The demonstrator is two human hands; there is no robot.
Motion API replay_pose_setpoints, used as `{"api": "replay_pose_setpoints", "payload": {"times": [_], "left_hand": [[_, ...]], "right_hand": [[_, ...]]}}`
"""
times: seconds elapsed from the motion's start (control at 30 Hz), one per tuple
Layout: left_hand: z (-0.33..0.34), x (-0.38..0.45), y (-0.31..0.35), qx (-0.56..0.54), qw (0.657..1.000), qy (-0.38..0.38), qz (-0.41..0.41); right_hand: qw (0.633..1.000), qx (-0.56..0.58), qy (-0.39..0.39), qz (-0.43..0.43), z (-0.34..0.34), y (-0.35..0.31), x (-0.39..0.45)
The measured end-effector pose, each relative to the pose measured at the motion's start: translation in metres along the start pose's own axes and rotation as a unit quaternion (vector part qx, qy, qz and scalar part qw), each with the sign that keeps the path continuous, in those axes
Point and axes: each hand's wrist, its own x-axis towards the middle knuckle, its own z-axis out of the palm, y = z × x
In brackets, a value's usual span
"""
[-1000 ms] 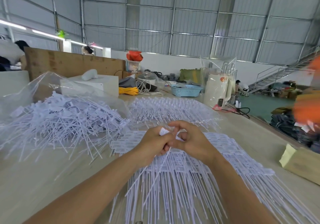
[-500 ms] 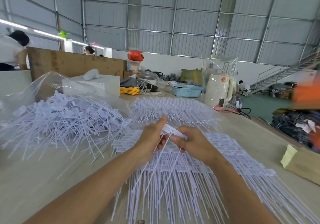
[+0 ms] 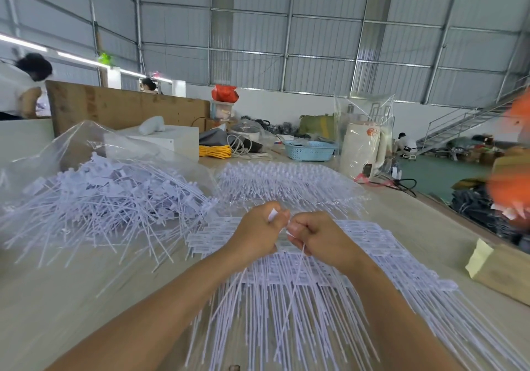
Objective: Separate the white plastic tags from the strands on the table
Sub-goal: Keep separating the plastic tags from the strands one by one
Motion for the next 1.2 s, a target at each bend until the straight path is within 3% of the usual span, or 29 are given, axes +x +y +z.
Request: {"api": "replay_pose_setpoints", "payload": {"times": [0.17, 0.33, 0.5, 0.6, 0.7, 0.83, 0.97, 1.03, 1.1, 1.17, 1.2], "left_hand": [[-0.005, -0.003, 0.002, 0.113, 0.991, -0.069, 0.019], [-0.012, -0.005, 0.001, 0.064, 0.984, -0.164, -0.003], [-0.010, -0.005, 0.000, -0.125, 0.988, -0.087, -0.010], [-0.001, -0.007, 0.002, -0.128, 0.991, -0.036, 0.024], [0.002, -0.006, 0.006, -0.130, 0.991, -0.013, 0.016], [-0.002, -0.006, 0.013, -0.177, 0.982, -0.059, -0.028], [-0.015, -0.005, 0.018, -0.222, 0.963, -0.129, -0.079], [-0.021, 0.000, 0.019, -0.288, 0.948, -0.104, -0.086], [-0.022, 0.002, 0.018, -0.346, 0.930, -0.081, -0.097], [-0.015, 0.001, 0.017, -0.372, 0.916, -0.096, -0.119], [-0.011, -0.001, 0.017, -0.371, 0.914, -0.106, -0.123]], "right_hand": [[0.998, 0.016, -0.053, 0.032, -0.007, 0.003, -0.002], [0.993, -0.019, -0.097, 0.062, -0.012, 0.005, -0.005], [1.000, -0.005, -0.001, -0.001, -0.004, 0.000, 0.000], [0.998, 0.044, 0.044, -0.005, 0.002, -0.001, 0.003], [0.997, 0.070, 0.041, -0.014, 0.003, -0.005, 0.001], [0.996, 0.083, 0.001, -0.032, -0.004, -0.007, -0.001], [0.997, 0.057, -0.052, 0.006, -0.023, 0.005, -0.006], [0.984, 0.175, 0.033, 0.011, -0.032, 0.007, -0.007], [0.931, 0.348, 0.113, -0.008, -0.042, 0.003, -0.004], [0.897, 0.425, 0.113, -0.043, -0.042, -0.006, -0.001], [0.901, 0.418, 0.106, -0.049, -0.037, -0.009, 0.001]]}}
